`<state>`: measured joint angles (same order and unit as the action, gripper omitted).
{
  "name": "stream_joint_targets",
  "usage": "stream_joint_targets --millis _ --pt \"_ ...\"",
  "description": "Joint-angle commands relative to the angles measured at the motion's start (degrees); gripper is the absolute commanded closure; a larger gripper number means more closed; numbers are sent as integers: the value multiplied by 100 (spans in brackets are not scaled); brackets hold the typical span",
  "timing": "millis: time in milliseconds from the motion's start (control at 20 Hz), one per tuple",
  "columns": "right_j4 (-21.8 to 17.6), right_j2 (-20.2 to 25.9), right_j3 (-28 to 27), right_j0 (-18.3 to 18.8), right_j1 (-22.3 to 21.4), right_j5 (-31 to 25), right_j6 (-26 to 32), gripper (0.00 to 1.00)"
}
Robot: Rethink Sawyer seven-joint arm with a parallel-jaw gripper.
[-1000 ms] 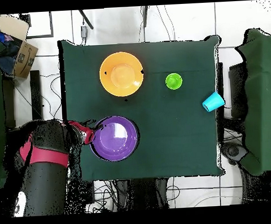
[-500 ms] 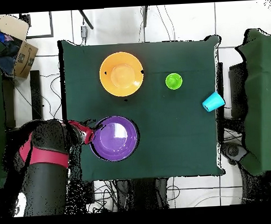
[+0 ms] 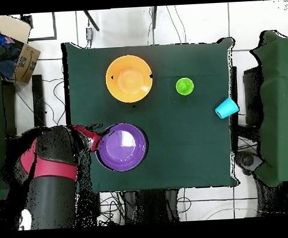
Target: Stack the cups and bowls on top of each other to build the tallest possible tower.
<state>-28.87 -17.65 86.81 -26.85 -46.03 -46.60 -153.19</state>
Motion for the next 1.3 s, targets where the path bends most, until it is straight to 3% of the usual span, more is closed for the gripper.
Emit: stream_joint_targets --millis 50,550,1300 --pt "7 629 -55 181 -2 -372 824 0" --pt "114 829 -417 291 7 -564 906 0" --pt "161 1018 -465 435 -28 -117 738 0"
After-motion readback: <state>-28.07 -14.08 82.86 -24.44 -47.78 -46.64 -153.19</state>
